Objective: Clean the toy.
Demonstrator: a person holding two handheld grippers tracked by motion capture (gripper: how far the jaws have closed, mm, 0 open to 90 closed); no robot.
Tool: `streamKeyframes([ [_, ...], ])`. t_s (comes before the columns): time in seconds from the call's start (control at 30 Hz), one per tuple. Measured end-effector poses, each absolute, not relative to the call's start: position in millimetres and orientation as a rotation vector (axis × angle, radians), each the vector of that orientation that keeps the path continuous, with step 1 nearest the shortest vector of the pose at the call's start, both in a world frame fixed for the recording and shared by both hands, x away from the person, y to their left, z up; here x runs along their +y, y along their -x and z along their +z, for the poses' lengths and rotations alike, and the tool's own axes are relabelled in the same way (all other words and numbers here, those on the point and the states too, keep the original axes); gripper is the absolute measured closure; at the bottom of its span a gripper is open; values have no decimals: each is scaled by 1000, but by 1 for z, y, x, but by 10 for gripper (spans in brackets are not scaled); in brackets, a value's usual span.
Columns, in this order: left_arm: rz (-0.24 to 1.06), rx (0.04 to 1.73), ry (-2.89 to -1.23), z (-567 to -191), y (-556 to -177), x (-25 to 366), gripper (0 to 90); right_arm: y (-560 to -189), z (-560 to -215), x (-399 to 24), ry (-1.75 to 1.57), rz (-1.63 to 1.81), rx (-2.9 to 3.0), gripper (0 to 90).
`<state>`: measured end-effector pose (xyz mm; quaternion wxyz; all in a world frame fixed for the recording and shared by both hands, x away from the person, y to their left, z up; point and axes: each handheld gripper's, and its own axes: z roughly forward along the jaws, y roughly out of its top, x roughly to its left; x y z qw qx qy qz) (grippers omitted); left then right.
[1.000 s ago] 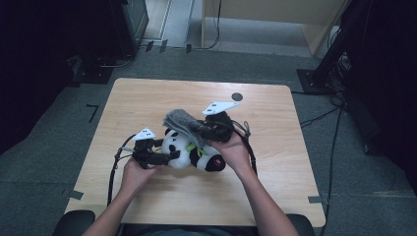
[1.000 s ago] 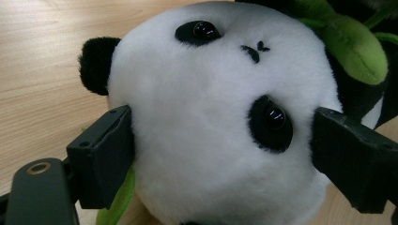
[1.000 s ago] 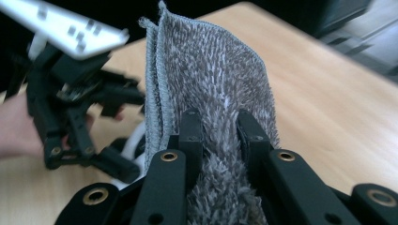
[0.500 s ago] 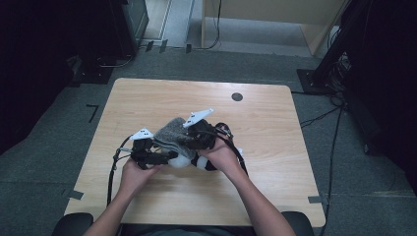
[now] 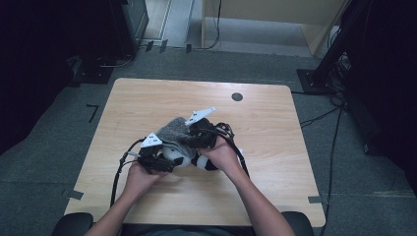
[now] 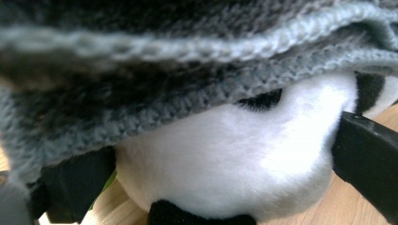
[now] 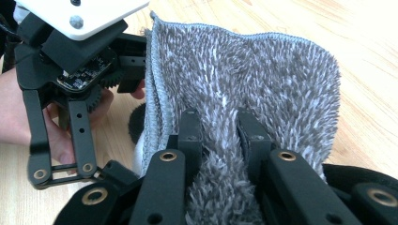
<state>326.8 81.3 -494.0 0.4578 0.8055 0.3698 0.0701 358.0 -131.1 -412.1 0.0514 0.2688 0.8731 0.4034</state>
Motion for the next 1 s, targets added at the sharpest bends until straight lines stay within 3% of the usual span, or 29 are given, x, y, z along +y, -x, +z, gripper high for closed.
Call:
streamKeyframes([
  [0.1,166,911,-1982,-493,-327,84,162,-359,-412,-132,-823,1229,2648,761],
  [0.2,160,916,-1976,-492,-327,85,220,-359,-410,-134,-822,1203,2628,758],
  [0.67,156,918,-1965,-491,-328,85,210,-375,-406,-174,-989,1163,2461,756],
  [1.0,150,924,-1973,-489,-328,85,210,-360,-367,-187,-933,1367,2358,763],
])
